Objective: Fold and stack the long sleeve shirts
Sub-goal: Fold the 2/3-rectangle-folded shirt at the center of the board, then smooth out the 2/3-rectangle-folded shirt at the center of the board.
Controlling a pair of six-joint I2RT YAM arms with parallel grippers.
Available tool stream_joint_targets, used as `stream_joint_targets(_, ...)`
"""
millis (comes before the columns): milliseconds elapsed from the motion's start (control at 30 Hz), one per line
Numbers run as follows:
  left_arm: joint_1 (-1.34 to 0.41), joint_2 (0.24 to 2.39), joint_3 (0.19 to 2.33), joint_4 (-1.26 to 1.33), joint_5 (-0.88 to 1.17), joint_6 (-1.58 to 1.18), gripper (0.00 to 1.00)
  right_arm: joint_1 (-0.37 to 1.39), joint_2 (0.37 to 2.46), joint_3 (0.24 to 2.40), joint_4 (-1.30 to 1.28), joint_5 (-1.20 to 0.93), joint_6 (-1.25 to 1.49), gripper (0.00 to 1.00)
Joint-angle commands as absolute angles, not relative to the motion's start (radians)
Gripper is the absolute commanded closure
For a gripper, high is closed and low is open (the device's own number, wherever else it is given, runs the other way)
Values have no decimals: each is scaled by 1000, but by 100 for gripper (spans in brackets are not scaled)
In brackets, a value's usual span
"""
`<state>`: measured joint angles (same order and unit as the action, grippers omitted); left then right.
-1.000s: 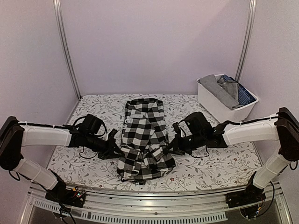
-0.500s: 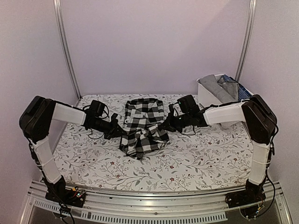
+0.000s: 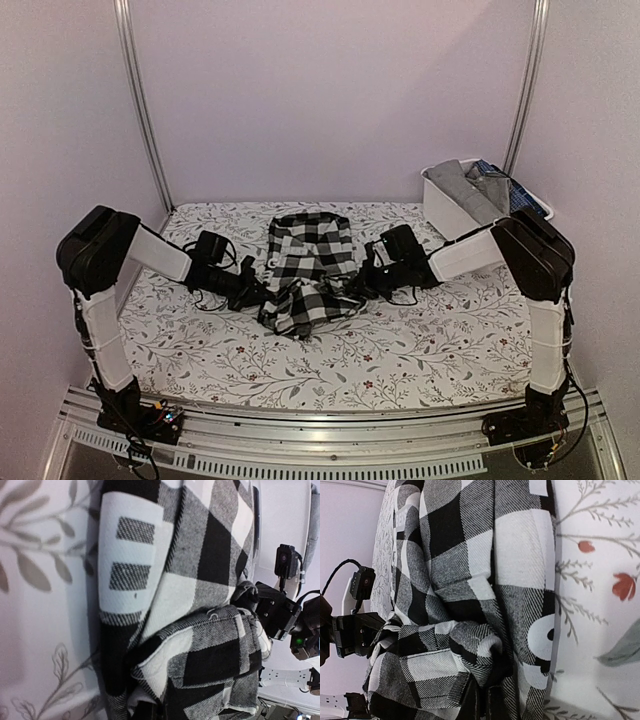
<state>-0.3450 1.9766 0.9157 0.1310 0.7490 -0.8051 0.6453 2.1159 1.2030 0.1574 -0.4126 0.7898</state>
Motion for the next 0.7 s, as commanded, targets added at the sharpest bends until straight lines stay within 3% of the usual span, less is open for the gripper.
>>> stream_joint_targets(0, -398, 1888, 779, 148, 728, -837, 100, 696, 2030, 1044, 107, -373, 812, 100)
stream_joint_targets(200, -434, 1777, 677, 163, 689, -857, 99, 733, 1904, 897, 158, -355, 868, 100)
stream_joint_targets(300, -442, 1751, 691, 125, 672, -836, 91, 737, 1886, 899, 162, -359, 869, 98)
stream_joint_targets(400, -449, 1708, 716, 72, 646, -807, 79, 738, 1854, 914, 143, -350, 851, 90)
stream_joint_targets(533, -449, 1646, 752, -40, 604, -750, 54, 738, 1798, 931, 80, -322, 824, 74)
stream_joint_targets(667, -449, 1601, 757, -118, 584, -701, 41, 739, 1746, 928, 31, -297, 797, 59)
